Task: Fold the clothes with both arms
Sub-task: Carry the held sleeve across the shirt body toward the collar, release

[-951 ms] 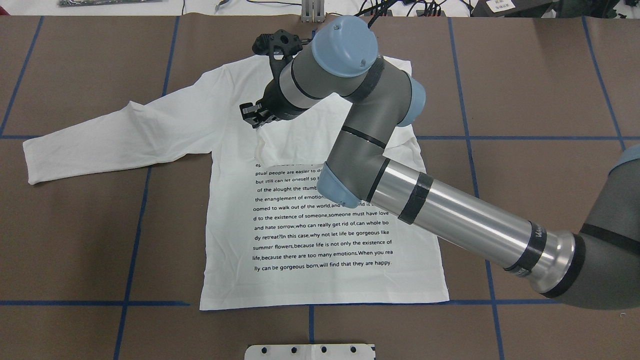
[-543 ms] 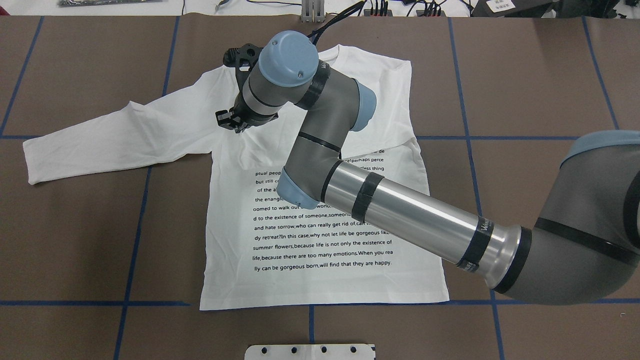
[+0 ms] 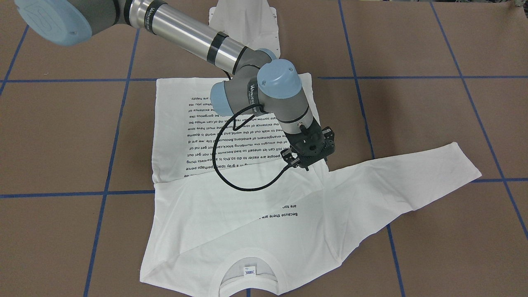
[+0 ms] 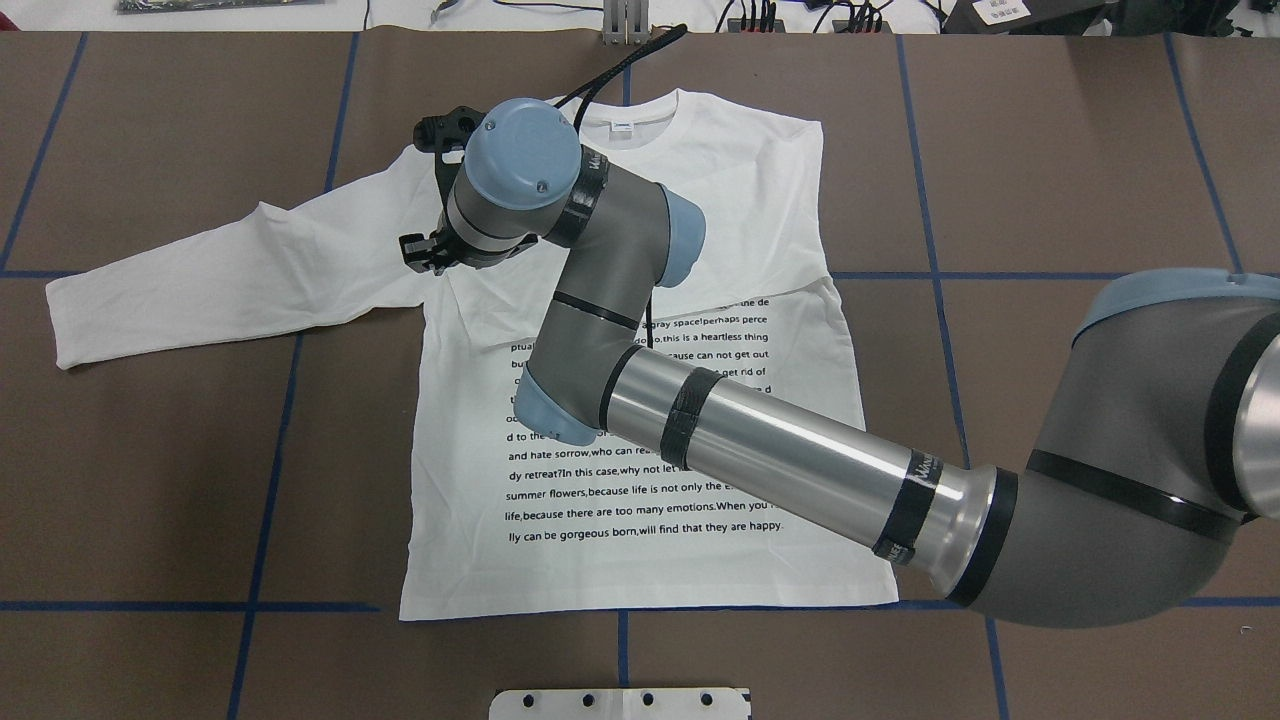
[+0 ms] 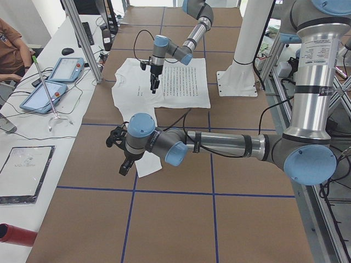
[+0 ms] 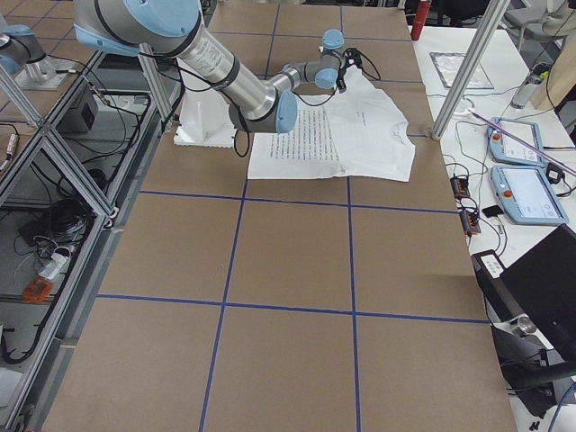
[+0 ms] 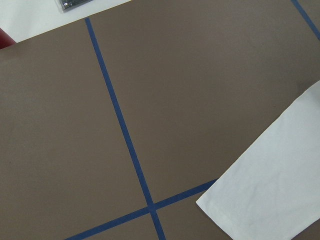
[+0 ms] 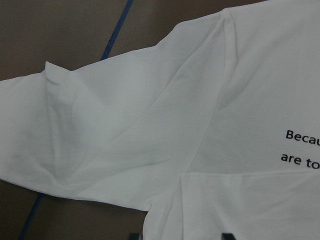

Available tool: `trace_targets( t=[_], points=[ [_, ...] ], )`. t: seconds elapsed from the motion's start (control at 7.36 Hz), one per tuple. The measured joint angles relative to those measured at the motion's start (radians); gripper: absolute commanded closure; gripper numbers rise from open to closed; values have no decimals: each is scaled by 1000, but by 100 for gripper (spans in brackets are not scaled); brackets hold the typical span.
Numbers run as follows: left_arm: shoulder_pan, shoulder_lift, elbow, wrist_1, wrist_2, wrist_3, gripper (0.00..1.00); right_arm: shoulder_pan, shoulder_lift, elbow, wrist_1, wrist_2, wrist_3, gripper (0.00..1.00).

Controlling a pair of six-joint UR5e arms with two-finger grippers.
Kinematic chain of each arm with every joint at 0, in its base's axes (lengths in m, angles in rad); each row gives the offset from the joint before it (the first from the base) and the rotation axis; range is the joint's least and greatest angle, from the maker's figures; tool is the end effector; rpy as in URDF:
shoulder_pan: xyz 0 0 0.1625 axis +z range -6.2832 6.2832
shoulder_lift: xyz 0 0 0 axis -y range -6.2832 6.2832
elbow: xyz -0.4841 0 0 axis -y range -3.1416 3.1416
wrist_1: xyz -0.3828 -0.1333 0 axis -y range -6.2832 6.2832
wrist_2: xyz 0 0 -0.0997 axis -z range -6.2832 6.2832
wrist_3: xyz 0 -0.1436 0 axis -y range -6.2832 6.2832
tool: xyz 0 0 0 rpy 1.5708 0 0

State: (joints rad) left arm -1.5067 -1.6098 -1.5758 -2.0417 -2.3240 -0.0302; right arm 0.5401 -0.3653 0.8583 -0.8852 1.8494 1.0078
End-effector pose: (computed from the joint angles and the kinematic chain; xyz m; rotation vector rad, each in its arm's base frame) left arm -0.0004 -0.5408 0.6715 0.4552 0.7589 0.2255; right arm -0.7709 -0.5716 0.1149 0.4044 -1.1260 -0.1842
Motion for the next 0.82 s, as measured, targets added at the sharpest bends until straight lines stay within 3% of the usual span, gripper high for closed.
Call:
trace_targets(
  t=[0.27,0.41,0.82],
  points=[
    [1,-3,-3,0,-1,-29,0,-2,-2,14,-15,-5,34,1],
    [4,-4,-7,-12,0,-98,0,2,-15,67,-88,-6,61,1],
    [154,40,-10,-235,40,-530,0,93,-148,345,-480,58,31,1]
  ],
)
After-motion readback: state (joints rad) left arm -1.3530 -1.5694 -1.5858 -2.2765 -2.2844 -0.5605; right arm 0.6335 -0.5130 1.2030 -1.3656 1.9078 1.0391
